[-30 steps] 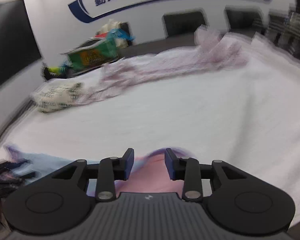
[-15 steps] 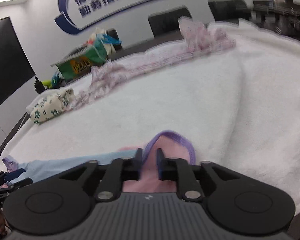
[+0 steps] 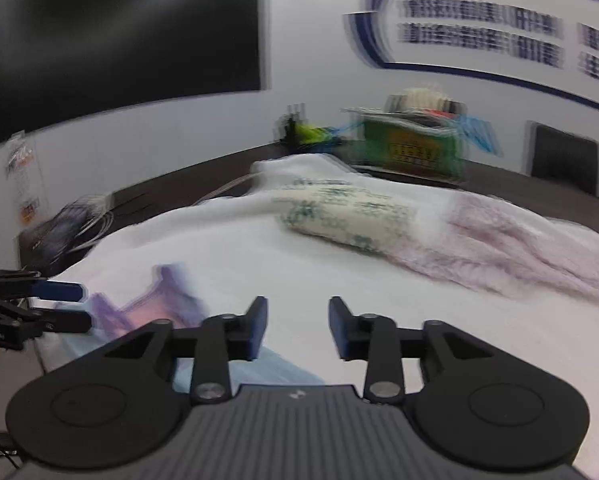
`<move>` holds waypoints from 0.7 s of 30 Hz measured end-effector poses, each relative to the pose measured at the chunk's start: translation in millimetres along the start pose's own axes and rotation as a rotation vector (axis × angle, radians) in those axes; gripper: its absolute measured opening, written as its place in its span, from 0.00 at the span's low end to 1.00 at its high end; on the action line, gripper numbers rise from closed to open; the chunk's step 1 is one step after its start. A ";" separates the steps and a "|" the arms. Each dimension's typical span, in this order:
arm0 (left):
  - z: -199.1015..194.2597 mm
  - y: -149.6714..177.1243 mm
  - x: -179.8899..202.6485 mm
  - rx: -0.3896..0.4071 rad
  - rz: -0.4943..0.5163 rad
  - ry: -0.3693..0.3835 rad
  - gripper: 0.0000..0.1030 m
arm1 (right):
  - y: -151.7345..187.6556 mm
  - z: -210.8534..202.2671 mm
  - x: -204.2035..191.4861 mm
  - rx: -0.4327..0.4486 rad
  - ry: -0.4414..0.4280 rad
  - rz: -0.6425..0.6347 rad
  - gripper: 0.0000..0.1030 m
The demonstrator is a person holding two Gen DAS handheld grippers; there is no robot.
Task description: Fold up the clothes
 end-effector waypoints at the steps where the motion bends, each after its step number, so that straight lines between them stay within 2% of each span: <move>1: -0.2 1.5 -5.3 -0.003 -0.014 -0.008 0.38 | -7.4 16.1 -14.5 -0.011 -0.018 -0.042 0.36; 2: -0.5 2.9 -10.6 -0.005 -0.029 -0.017 0.30 | -14.8 32.1 -28.9 -0.022 -0.036 -0.084 0.36; 3: -0.7 4.4 -15.8 -0.008 -0.043 -0.025 0.28 | -19.2 44.6 -40.6 -0.032 -0.049 -0.114 0.37; 5: -1.2 7.4 -26.4 -0.013 -0.071 -0.042 0.27 | -19.5 62.7 -55.8 -0.056 -0.055 -0.146 0.40; 8: -2.0 12.0 -42.1 -0.020 -0.114 -0.067 0.27 | -16.3 86.1 -65.6 -0.105 -0.046 -0.167 0.40; 10: -2.6 12.2 -46.0 -0.023 -0.136 -0.064 0.27 | -11.5 98.3 -65.9 -0.137 -0.040 -0.155 0.21; 11: -2.9 12.0 -47.3 -0.025 -0.146 -0.060 0.26 | -10.5 98.0 -70.1 -0.135 -0.057 -0.158 0.04; 13: -3.5 11.6 -49.9 -0.027 -0.166 -0.053 0.25 | -8.9 95.2 -79.3 -0.124 -0.095 -0.166 0.02; 15: -5.8 9.2 -53.2 -0.018 -0.186 -0.045 0.25 | -7.4 81.1 -95.9 -0.106 -0.143 -0.232 0.00; 19: -22.9 -9.5 -64.9 0.072 -0.211 -0.032 0.32 | -4.0 66.2 -125.5 -0.092 -0.219 -0.302 0.00; 21: -25.9 -22.2 -72.8 0.083 -0.220 -0.056 0.35 | -3.3 64.0 -127.4 -0.086 -0.200 -0.318 0.00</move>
Point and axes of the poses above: each gripper's, at about its wrist camera, not at the fingertips, and z roughly the way its jaws point, x to its right, y to its underside, the point moved 9 cm from there along z, roughly the way its jaws point, and after that the axes turned 5 degrees about -z, right-handed, at the moved point
